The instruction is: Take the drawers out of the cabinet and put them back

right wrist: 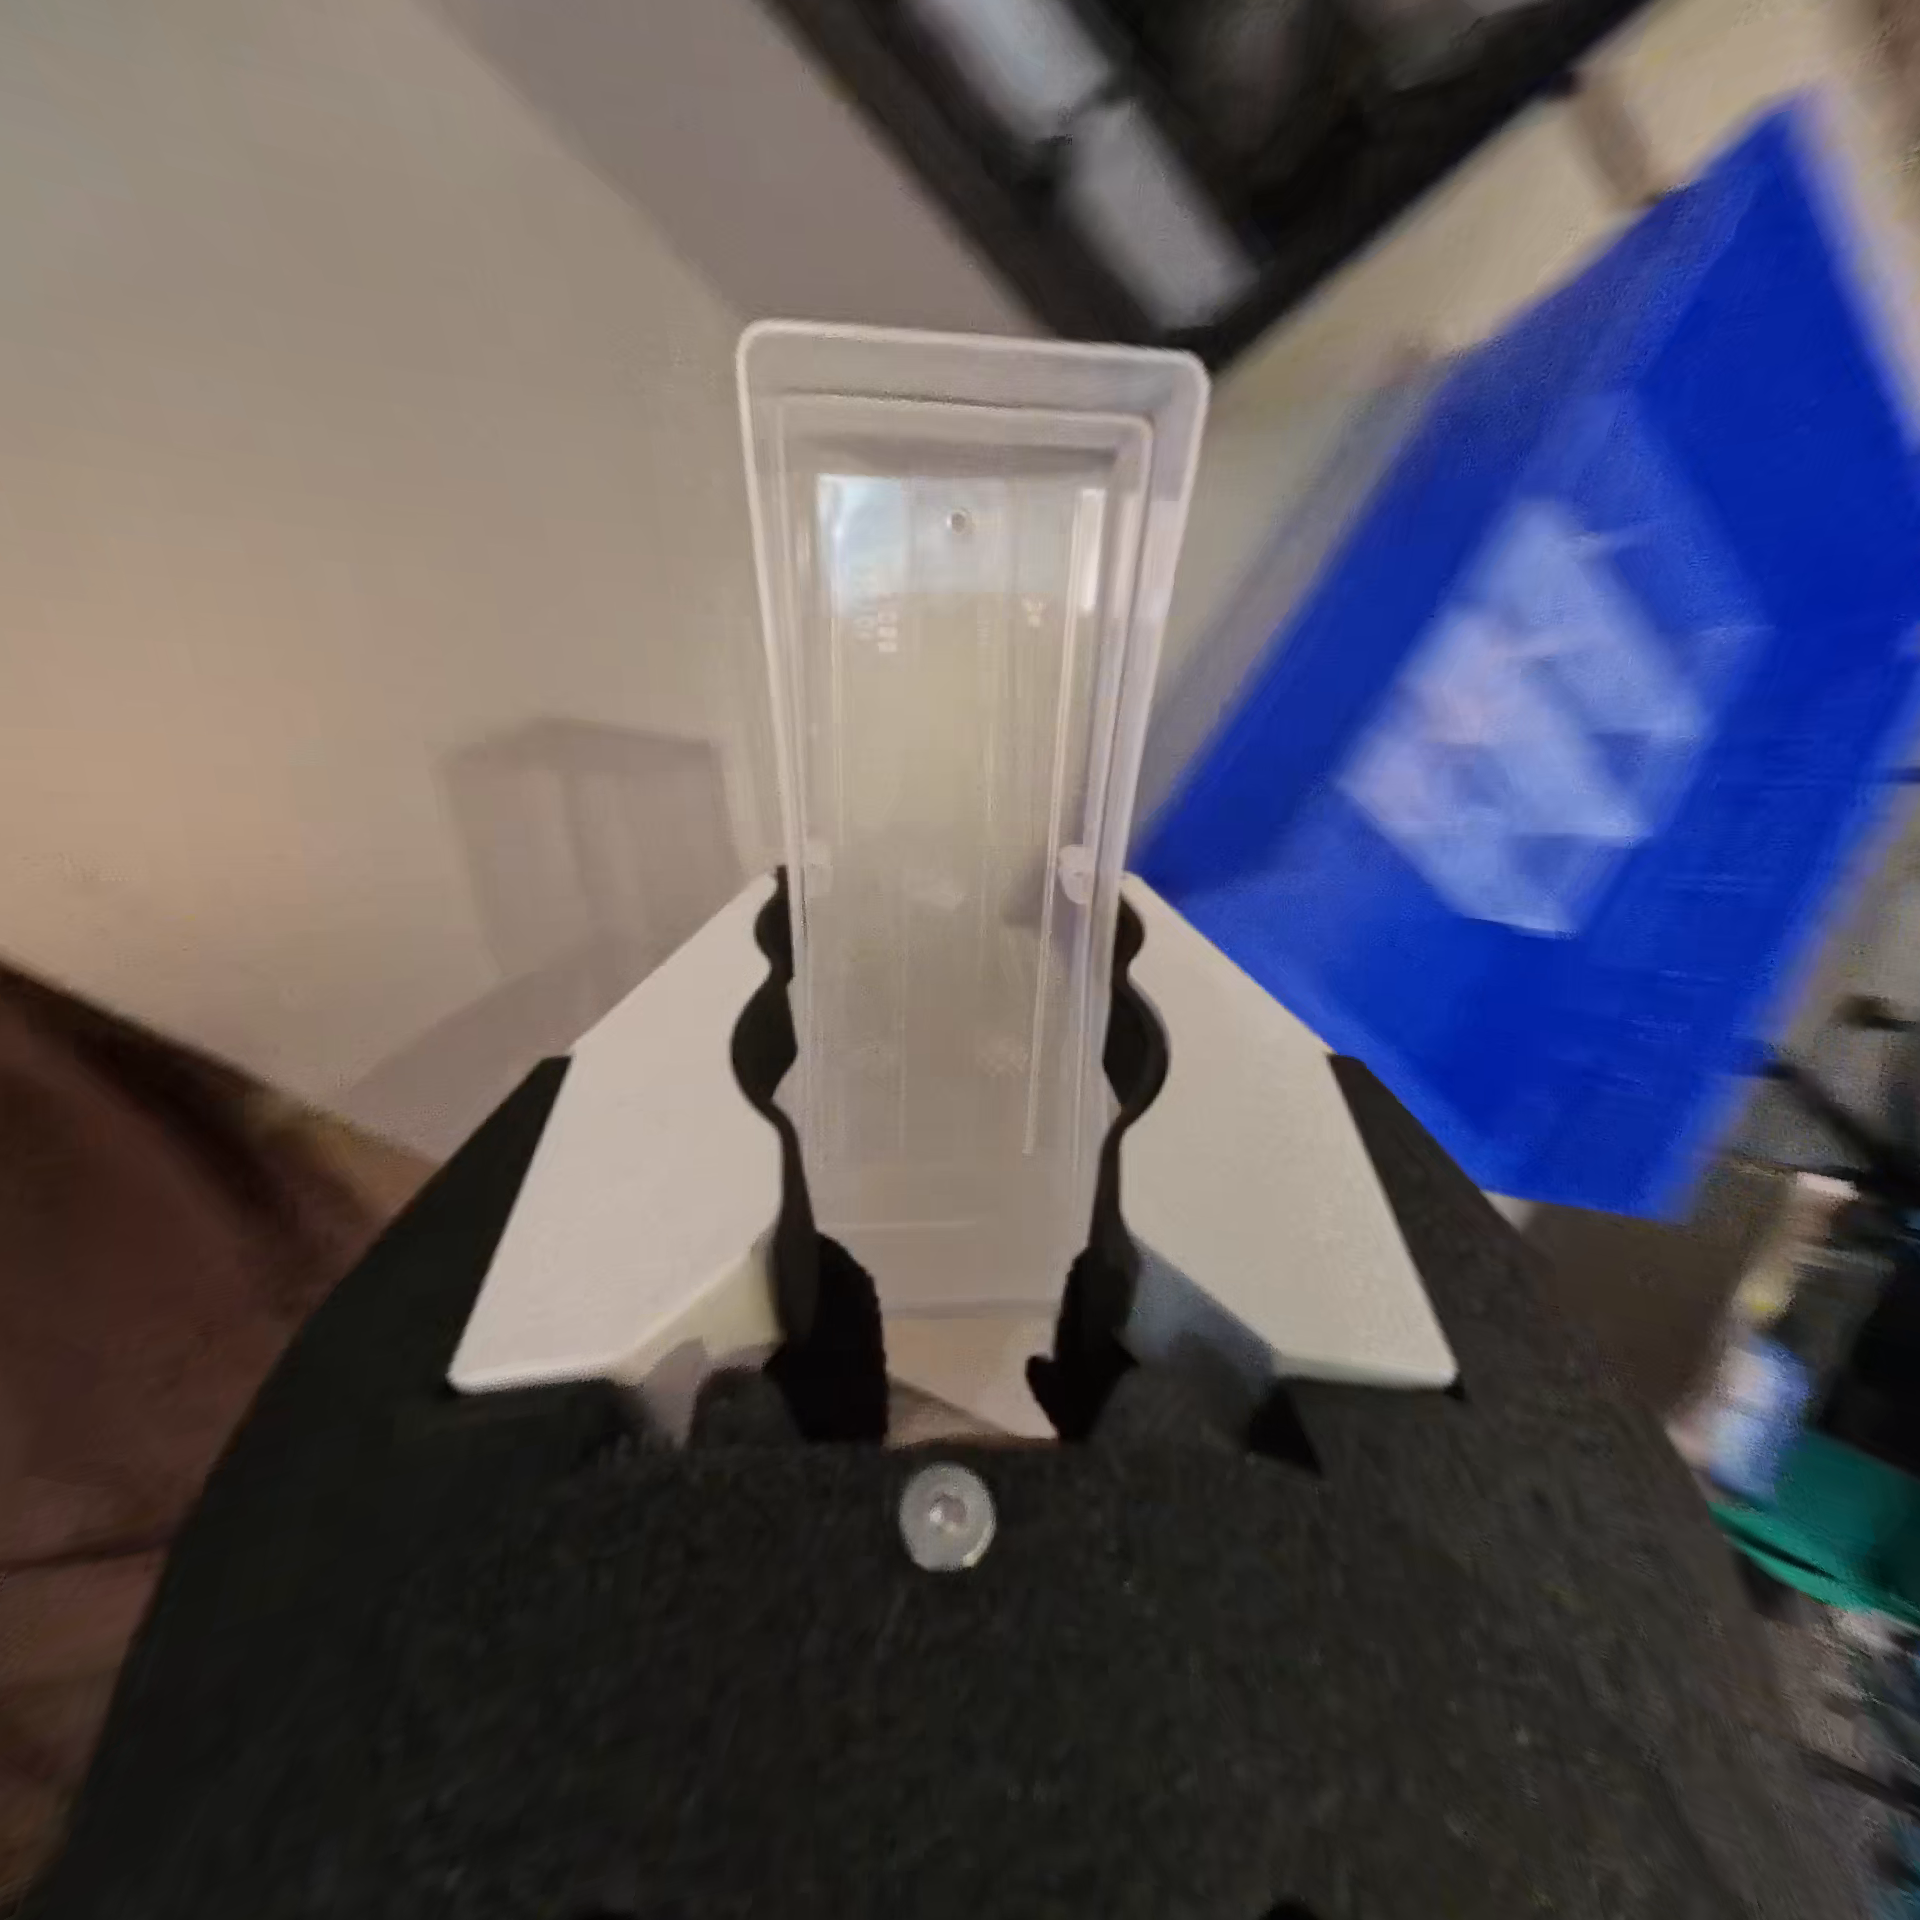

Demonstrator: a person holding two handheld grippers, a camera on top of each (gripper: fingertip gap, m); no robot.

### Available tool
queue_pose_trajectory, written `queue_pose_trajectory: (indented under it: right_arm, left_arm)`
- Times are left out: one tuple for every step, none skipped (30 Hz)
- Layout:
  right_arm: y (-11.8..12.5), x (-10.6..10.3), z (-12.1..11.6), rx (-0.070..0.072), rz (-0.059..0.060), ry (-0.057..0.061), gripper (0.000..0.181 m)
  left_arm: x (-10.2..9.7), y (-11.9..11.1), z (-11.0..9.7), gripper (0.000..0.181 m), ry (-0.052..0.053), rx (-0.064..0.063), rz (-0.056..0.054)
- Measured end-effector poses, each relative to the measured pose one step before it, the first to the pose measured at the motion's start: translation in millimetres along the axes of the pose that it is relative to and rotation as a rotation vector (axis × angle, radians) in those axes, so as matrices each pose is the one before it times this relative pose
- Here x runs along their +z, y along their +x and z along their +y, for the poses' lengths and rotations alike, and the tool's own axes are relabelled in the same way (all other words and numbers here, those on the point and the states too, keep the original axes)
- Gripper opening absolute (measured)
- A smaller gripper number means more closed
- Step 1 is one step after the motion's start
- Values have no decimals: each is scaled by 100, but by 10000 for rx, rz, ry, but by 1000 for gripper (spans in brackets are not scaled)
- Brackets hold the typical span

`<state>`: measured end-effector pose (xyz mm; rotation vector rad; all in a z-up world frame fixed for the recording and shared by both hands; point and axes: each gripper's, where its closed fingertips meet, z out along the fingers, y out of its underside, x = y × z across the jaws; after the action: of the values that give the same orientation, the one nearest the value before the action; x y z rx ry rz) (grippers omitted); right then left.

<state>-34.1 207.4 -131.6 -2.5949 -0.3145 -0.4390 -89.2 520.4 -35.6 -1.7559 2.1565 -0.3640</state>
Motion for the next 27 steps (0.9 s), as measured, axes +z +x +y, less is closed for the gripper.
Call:
queue_pose_trajectory:
  right_arm:
    - [3509, -1046, 444, -244, 755, -52, 58]
    - [3427, -550, 744, -149, 548, -258, 59]
    - [3101, 24, 688, -346, 362, -182, 60]
    - [2443, 592, 592, -597, 98, -30, 60]
    - [1527, 1106, 818, -490, -317, -93, 61]
    - [553, 1507, 1037, -430, -827, -289, 61]
    - [206, 1697, 1138, -445, -924, -471, 62]
    - [366, 1713, 867, -524, -621, -380, 61]
    - [460, 1625, 647, -681, -355, -337, 61]
    - [31, 1476, 555, -788, -445, -344, 61]
    - [-72, 1324, 390, -765, -399, -325, 61]
    - [554, 1162, 344, -655, 24, -387, 62]
    - [777, 958, 191, -480, 168, -330, 61]
    - [210, 782, -119, -353, -184, -121, 62]
    - [-144, 588, -433, -294, -365, 88, 61]
    - [-207, 468, -520, -277, -363, 201, 61]
    - [-253, 440, -415, -196, -392, 172, 61]
    - [105, 452, -198, -159, -206, 112, 61]
    - [99, 491, -56, -92, -220, 69, 61]
    - [94, 509, 37, -81, -214, 53, 62]
    - [187, 498, 142, -117, -133, 26, 62]
    - [175, 488, 228, -94, -105, -25, 63]
    - [296, 482, 352, -36, -3, -127, 63]
    - [364, 476, 469, -55, 110, -227, 63]
    - [124, 456, 343, -129, 75, -193, 63]
    - [41, 327, 24, -180, 118, -32, 63]
    - [-37, 259, -96, -158, 102, 41, 64]
  left_arm:
    - [0, 4, 1, 0, 6, -5, -1]
    - [0, -2, -2, 0, 6, -5, -12]
    - [0, 3, -3, 0, 0, -9, -9]
    - [1, -7, -3, 0, -4, -10, -9]
    - [5, 5, -11, 0, -11, -18, -1]
    - [-1, -7, 7, 0, -14, -32, 3]
    - [3, -2, -6, 0, -14, -28, -5]
    - [-2, 5, 5, 0, -15, -31, -2]
    - [0, 4, 0, 0, -11, -34, -5]
    - [-2, 2, 6, 0, -15, -36, 0]
    - [0, 1, 2, 0, -24, -32, 4]
    - [6, -6, 6, 0, -39, -17, 1]
    - [-6, 4, 0, 0, -60, -8, 2]
    - [6, -1, 7, 0, -89, 9, -11]
    - [4, -4, 14, 0, -118, 43, -28]
    - [0, 6, 5, 0, -130, 48, -37]
    - [9, -1, 2, 0, -126, 42, -45]
    - [-4, -8, 7, 0, -113, 40, -54]
    - [5, -3, 4, 0, -99, 39, -68]
    - [2, -5, 3, 0, -89, 53, -80]
    - [0, 0, 9, 0, -75, 51, -80]
    - [1, -14, -11, 0, -60, 31, -86]
    - [12, -8, -2, 0, -61, 60, -91]
    - [-5, 3, 9, 0, -53, 86, -79]
    - [-2, 0, 5, 0, -20, 46, -41]
    - [-1, 3, 18, 0, 4, -5, 11]
    - [1, 1, -4, 0, 20, -26, 51]
